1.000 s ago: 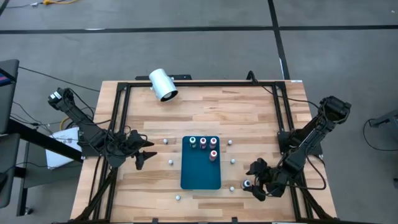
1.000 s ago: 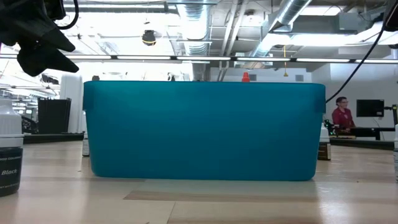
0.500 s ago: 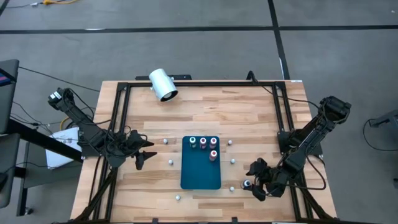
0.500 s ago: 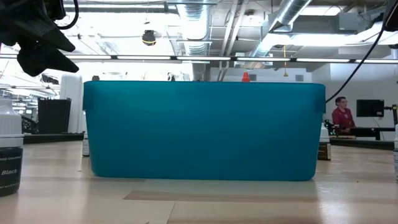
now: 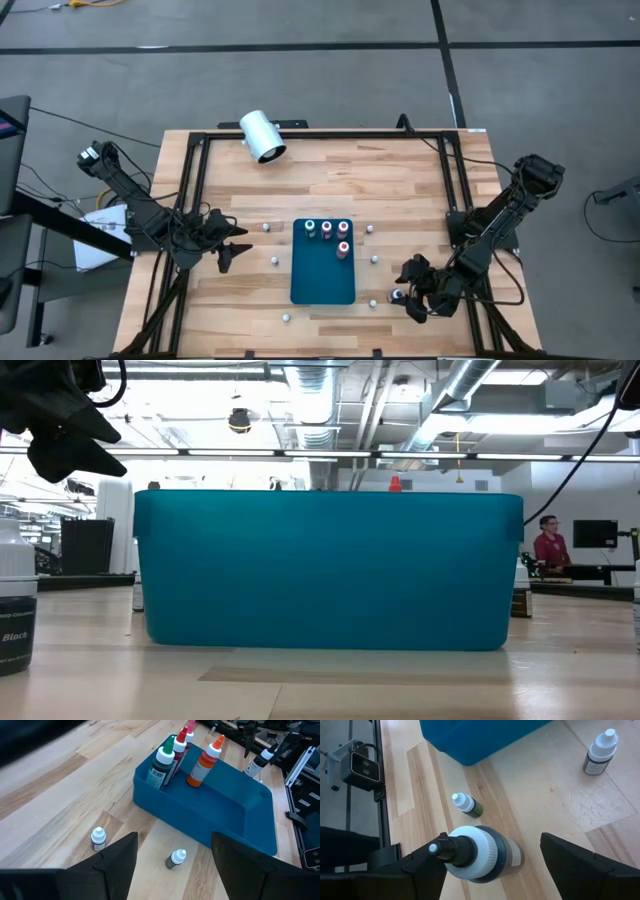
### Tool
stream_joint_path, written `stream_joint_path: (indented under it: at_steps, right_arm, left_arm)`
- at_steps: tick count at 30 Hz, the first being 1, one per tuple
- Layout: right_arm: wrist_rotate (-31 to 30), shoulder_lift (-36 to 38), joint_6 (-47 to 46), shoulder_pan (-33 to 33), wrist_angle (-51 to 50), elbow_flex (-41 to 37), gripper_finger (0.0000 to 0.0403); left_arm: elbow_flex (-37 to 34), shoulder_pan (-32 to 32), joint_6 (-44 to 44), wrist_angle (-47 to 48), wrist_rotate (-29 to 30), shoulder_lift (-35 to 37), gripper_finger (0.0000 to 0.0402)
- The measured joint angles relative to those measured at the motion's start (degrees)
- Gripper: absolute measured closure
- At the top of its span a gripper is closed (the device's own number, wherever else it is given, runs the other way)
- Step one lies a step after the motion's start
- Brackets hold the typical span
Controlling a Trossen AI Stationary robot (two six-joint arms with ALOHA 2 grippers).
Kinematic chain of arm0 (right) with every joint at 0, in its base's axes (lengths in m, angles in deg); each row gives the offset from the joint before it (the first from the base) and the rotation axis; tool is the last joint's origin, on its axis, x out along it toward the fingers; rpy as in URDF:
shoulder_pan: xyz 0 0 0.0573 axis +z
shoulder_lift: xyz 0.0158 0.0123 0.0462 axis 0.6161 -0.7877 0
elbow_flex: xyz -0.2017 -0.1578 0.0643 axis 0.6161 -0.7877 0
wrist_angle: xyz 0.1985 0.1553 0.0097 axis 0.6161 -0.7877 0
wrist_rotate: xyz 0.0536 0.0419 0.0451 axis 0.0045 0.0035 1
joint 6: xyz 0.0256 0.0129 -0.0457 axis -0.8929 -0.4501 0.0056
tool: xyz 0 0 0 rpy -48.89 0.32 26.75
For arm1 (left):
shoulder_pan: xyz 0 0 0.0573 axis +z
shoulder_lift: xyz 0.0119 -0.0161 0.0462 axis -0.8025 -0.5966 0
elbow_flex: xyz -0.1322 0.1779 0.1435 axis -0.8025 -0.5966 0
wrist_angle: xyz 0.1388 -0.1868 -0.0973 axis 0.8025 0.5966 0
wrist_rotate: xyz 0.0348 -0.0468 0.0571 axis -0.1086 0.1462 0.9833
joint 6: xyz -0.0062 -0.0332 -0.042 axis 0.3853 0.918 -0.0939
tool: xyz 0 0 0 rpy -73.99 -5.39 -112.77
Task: Pick & Place food coloring
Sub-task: Put the big black food coloring bottle into the blue container
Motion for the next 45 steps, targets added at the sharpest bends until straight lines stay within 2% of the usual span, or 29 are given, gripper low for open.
stream_joint_path:
  at_steps: [13, 25, 31, 36, 39, 45]
  right_arm:
    - [0.0, 0.0, -0.1, 0.0, 0.0, 0.0, 0.0154]
    - [-0.2, 0.0, 0.0, 0.0, 0.5, 0.0, 0.0271]
    - [0.0, 0.5, -0.5, 0.0, 0.6, 0.0, 0.0263]
    - [-0.8, 3.8, -0.3, -0.7, 0.7, 0.0, 0.0254]
    - [-2.0, 7.2, 2.0, -1.4, 1.2, 0.0, 0.0271]
    - [-2.0, 14.0, 9.8, -3.6, 2.5, 2.0, 0.0272]
  left_arm:
    - [0.0, 0.0, 0.0, 0.0, 0.0, 0.0, 0.0159]
    - [0.0, 0.0, 0.0, 0.0, 0.0, 0.0, 0.0159]
    - [0.0, 0.0, 0.0, 0.0, 0.0, 0.0, 0.0159]
    - [0.0, 0.0, 0.0, 0.0, 0.0, 0.0, 0.0159]
    - [0.0, 0.0, 0.0, 0.0, 0.0, 0.0, 0.0159]
    - [0.0, 0.0, 0.0, 0.0, 0.0, 0.0, 0.0159]
